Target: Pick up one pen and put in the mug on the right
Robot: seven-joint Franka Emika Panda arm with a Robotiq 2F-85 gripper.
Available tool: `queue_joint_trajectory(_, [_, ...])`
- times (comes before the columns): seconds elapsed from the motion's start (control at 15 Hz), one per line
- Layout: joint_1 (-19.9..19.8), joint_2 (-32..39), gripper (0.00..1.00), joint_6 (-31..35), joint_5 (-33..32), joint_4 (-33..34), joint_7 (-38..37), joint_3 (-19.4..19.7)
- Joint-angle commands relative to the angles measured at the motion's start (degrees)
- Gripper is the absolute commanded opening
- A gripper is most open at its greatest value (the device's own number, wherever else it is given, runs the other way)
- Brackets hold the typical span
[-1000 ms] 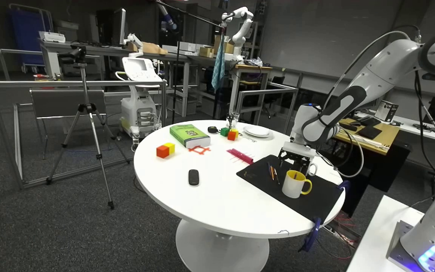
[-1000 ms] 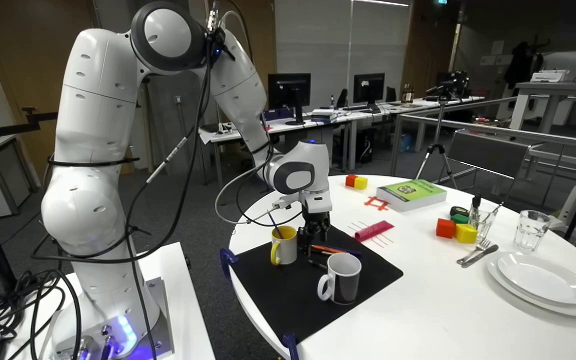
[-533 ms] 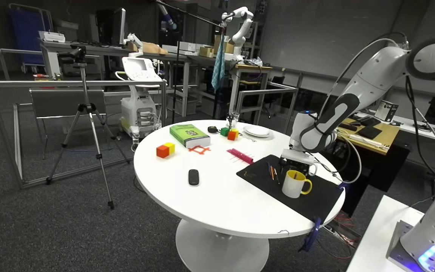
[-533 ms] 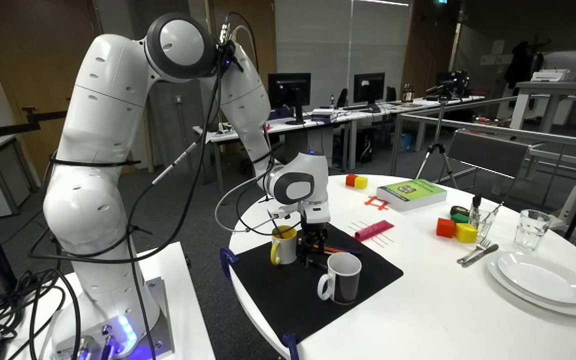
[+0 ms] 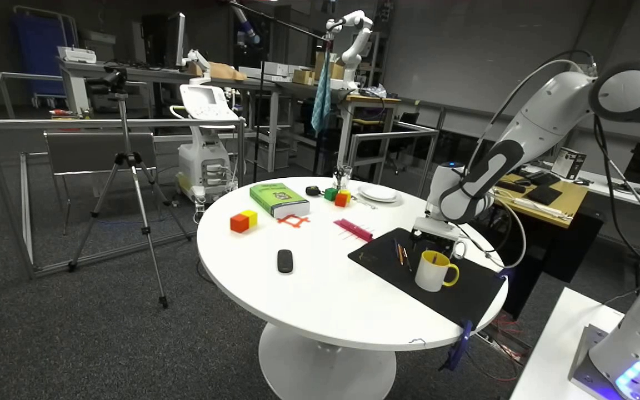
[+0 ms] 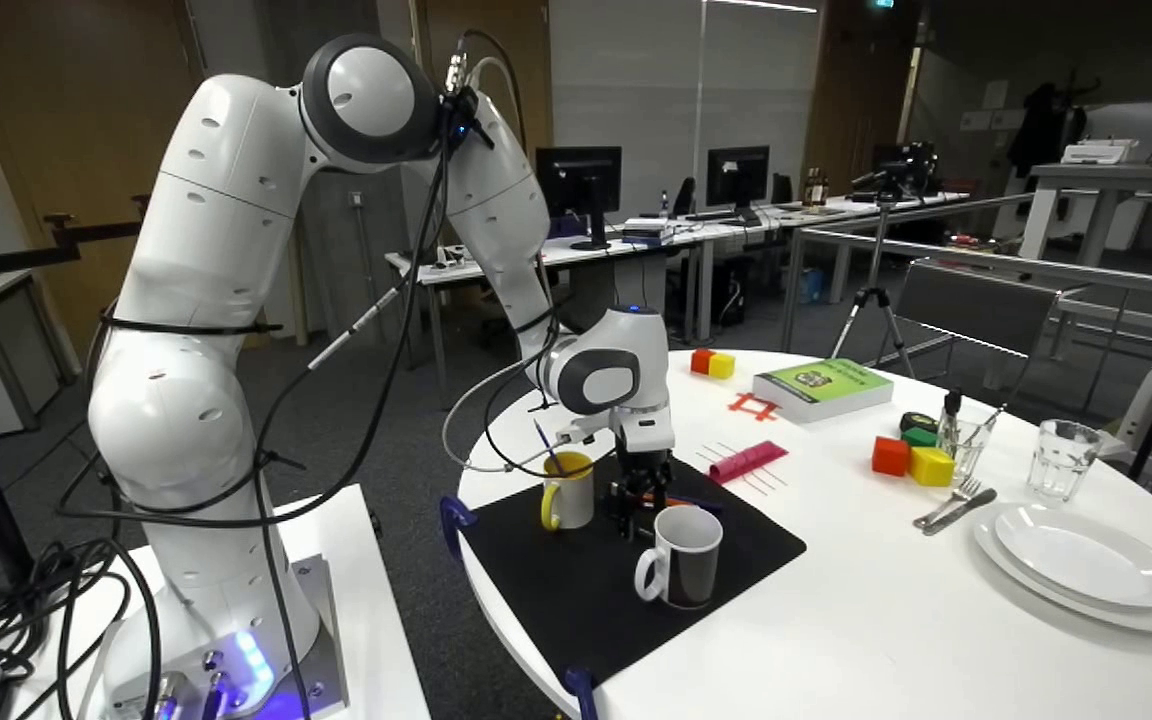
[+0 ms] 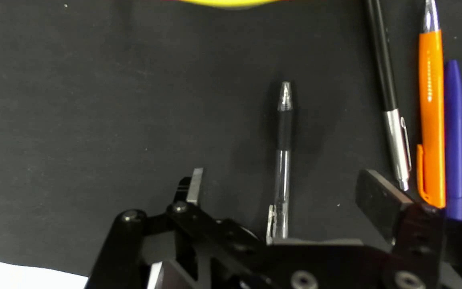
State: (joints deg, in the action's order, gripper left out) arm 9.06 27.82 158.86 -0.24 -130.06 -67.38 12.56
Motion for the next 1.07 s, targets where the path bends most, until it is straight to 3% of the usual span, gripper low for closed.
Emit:
queue_joint_trajectory(0.0, [0.6,1.2,1.00,1.7,-1.2,0.8,0.4,1.5])
queue_joint_trajectory(0.67, [0.2,5.0,0.99,2.9,-1.4,2.9,3.4,2.5])
queue_joint_trajectory(0.73, [0.1,5.3,0.74,3.0,-1.3,3.1,4.0,2.5])
queue_joint_trajectory(0.87, [0.2,5.7,0.71,3.2,-1.2,3.7,4.9,2.6])
queue_joint_trajectory(1.0, [0.2,5.9,0.57,3.3,-1.1,4.1,5.4,2.6])
